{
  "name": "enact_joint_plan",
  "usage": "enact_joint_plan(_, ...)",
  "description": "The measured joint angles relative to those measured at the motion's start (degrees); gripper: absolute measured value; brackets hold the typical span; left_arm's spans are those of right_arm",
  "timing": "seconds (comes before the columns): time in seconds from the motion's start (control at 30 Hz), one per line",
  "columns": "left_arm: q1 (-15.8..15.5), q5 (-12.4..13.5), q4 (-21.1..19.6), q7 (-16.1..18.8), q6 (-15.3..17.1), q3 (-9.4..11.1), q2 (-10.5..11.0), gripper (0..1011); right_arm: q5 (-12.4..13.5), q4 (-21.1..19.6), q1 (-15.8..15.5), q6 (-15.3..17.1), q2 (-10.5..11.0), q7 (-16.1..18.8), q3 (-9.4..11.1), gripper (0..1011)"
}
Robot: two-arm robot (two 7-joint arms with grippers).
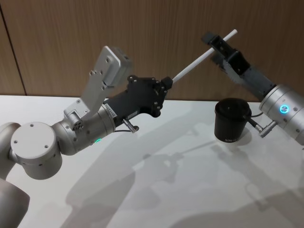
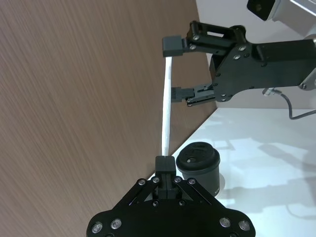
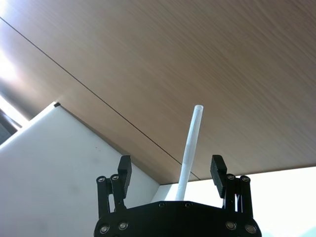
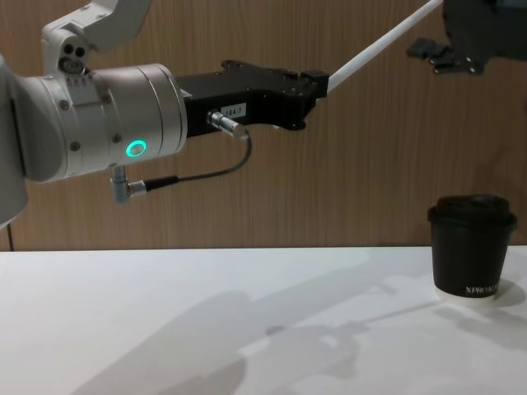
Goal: Pick up the straw with one hand, pass it to the other hand, and insert it into the cup.
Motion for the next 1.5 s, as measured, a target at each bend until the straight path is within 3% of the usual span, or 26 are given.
enact_joint_plan(0.47, 0.0, 0.0, 0.0, 0.0, 0.0, 0.0, 0.0, 0, -0.78, 2.07, 0.63, -2.09, 0.17, 0.13, -0.81, 963)
enact_joint_plan(1.1, 0.0, 0.0, 0.0, 0.0, 0.0, 0.0, 0.0, 0, -1.13, 2.83, 0.77, -3.07, 0.28, 0.1, -1.11, 411)
enact_joint_plan(1.23, 0.0, 0.0, 0.0, 0.0, 0.0, 0.0, 0.0, 0, -1.16, 2.89, 0.79, -3.16, 0.3, 0.1, -1.14, 240)
enact_joint_plan(1.33, 0.0, 0.0, 0.0, 0.0, 0.0, 0.0, 0.0, 0, -1.18, 2.92, 0.8, -3.21, 0.32, 0.11, -1.16, 185)
enact_joint_plan(1.4, 0.0, 0.0, 0.0, 0.0, 0.0, 0.0, 0.0, 0, -1.19, 2.93, 0.8, -3.23, 0.32, 0.11, -1.17, 96)
enact_joint_plan(1.5, 0.0, 0.0, 0.0, -0.01, 0.0, 0.0, 0.0, 0, -1.21, 2.95, 0.8, -3.26, 0.32, 0.11, -1.18, 59)
